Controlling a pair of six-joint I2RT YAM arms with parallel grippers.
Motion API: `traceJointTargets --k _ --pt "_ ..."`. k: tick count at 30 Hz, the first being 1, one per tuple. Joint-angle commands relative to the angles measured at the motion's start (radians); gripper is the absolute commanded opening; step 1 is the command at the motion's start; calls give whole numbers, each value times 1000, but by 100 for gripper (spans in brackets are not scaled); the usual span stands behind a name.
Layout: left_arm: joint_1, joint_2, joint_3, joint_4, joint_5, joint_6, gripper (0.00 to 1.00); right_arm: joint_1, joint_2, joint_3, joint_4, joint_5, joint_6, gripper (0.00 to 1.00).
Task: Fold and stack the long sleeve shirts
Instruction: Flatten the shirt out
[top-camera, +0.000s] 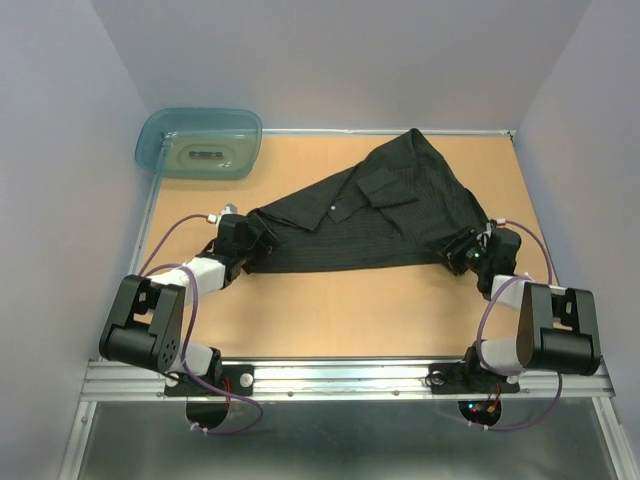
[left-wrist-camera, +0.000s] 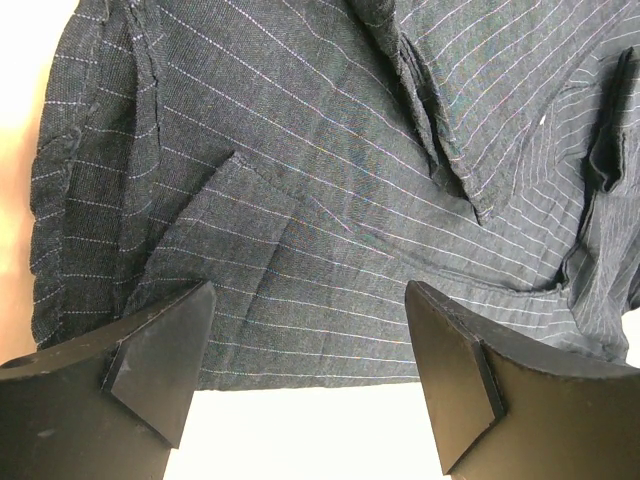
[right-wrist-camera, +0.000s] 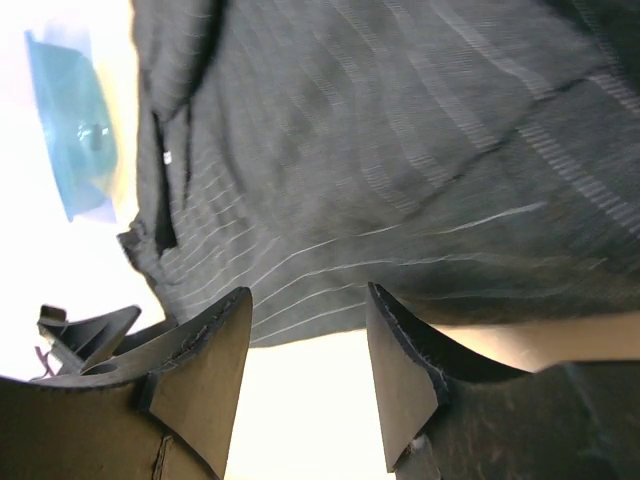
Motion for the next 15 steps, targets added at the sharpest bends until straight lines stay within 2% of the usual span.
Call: traceJointTargets --k 1,4,11,14,15 --pt "-1 -6 -41 -133 5 -1 90 -3 -127 50 -82 36 -56 55" --pt "-1 -31 -33 -136 2 4 90 -5 -187 72 -119 98 -96 55" --pt "-1 -11 -22 -144 -2 14 90 -18 -71 41 -20 76 -32 55" --pt "0 -14 -25 -145 -9 13 90 -104 2 -18 71 56 8 54" --pt "0 -15 -27 -144 -9 10 90 -180 20 -32 123 41 25 53"
